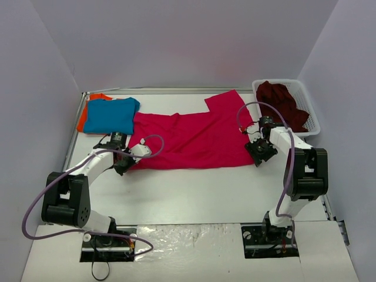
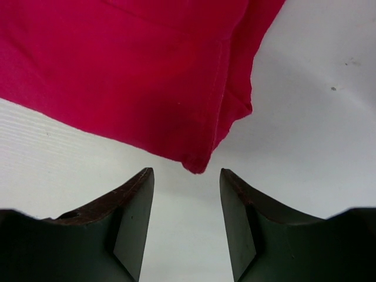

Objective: Fold and stack the t-shirts
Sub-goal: Fold the flattened tshirt in 1/3 of the way

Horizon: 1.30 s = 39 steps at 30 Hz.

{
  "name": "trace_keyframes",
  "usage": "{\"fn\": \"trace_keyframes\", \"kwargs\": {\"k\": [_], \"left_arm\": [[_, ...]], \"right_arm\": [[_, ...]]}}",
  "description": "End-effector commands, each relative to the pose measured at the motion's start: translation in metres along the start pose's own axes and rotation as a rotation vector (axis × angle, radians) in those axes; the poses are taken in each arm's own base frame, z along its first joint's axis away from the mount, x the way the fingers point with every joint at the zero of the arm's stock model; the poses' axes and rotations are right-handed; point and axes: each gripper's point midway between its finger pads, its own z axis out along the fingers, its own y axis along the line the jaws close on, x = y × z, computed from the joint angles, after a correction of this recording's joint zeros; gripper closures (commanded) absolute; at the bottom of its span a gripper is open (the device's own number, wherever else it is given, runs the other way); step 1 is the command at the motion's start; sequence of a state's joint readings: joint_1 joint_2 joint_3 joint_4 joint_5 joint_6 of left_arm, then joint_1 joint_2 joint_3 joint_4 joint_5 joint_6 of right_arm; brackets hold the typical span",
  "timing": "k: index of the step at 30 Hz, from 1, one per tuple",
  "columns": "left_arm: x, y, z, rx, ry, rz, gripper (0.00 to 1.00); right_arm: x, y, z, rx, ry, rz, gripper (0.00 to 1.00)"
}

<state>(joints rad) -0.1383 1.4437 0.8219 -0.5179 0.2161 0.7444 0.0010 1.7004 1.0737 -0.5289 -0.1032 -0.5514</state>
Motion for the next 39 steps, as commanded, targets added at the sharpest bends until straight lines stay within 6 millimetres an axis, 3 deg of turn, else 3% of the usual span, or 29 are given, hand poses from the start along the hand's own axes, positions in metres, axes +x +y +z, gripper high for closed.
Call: {"fn": "trace_keyframes", "kwargs": {"k": [1, 5, 8, 11, 27, 39], "left_arm": [[0.000, -0.004, -0.004, -0.002, -0.006, -0.008, 0.98], [0.001, -0.004, -0.003, -0.002, -0.004, -0.010, 0.98], [0.002, -0.005, -0.002, -0.001, -0.001, -0.010, 0.98], [0.004, -0.005, -0.002, -0.005, 0.005, -0.002, 0.98], [0.012, 0.014, -0.034, -0.118, 0.040, 0.084, 0.98], [0.024, 0.000, -0.055, -0.090, 0.066, 0.134, 0.98]], "right_arm": [[-0.004, -0.003, -0.004, -0.041, -0.006, -0.001, 0.55], [-0.009, -0.002, -0.001, -0.060, -0.016, 0.001, 0.56], [-0.009, -0.002, 0.001, -0.063, -0.008, 0.002, 0.67], [-0.007, -0.004, 0.001, -0.056, -0.004, 0.001, 1.00], [0.020, -0.020, -0.041, -0.002, 0.009, -0.006, 1.00], [0.046, -0.012, -0.058, -0.009, 0.022, -0.012, 1.00]]}}
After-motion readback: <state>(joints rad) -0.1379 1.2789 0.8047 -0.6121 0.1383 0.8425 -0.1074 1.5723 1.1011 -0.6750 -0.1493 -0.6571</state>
